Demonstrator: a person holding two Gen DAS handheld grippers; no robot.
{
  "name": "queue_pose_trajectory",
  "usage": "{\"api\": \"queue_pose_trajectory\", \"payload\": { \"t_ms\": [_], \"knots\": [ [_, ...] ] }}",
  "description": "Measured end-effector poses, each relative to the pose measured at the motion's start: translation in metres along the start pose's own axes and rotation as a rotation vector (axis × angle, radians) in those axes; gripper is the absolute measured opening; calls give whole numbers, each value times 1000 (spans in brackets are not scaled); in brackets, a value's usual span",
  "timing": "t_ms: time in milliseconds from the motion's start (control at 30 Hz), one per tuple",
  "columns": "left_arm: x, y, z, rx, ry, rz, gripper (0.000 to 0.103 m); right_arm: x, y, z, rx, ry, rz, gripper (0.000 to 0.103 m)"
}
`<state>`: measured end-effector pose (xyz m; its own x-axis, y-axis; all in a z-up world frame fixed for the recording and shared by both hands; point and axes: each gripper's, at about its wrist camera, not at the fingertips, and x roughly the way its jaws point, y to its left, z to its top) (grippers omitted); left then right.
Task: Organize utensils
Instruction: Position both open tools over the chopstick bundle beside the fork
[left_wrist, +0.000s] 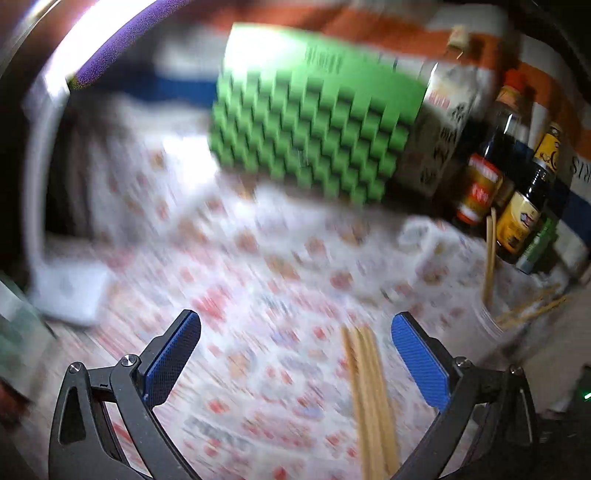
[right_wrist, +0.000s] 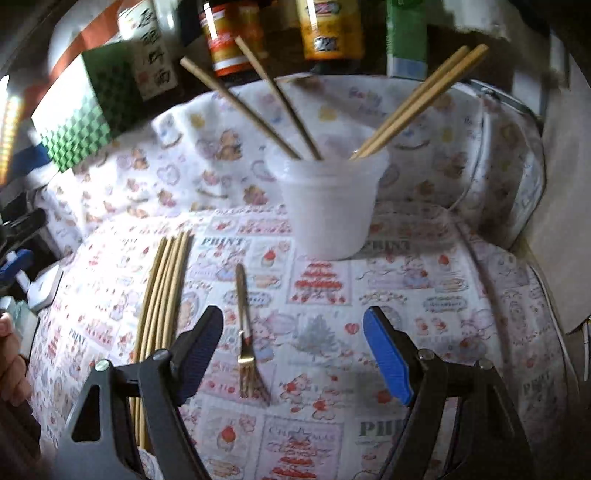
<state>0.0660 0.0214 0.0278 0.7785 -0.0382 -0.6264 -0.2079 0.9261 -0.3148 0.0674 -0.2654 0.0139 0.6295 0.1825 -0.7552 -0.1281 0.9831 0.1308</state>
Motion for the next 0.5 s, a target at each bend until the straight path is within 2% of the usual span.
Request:
{"api": "queue_pose_trajectory", "payload": {
  "t_ms": [67, 167, 267, 500],
  "knots": [
    [14, -6, -3, 49, 78, 10, 102, 2, 6, -2, -19, 4, -2, 76],
    [24, -15, -10, 104, 108, 79, 102, 3, 19, -9, -77, 14, 4, 76],
    [32, -23, -14, 155, 162, 94, 102, 8, 36, -21, -167, 56, 25, 76],
    [45, -3, -11, 51, 245, 85, 102, 9, 56, -35, -259, 52, 20, 76]
  ]
}}
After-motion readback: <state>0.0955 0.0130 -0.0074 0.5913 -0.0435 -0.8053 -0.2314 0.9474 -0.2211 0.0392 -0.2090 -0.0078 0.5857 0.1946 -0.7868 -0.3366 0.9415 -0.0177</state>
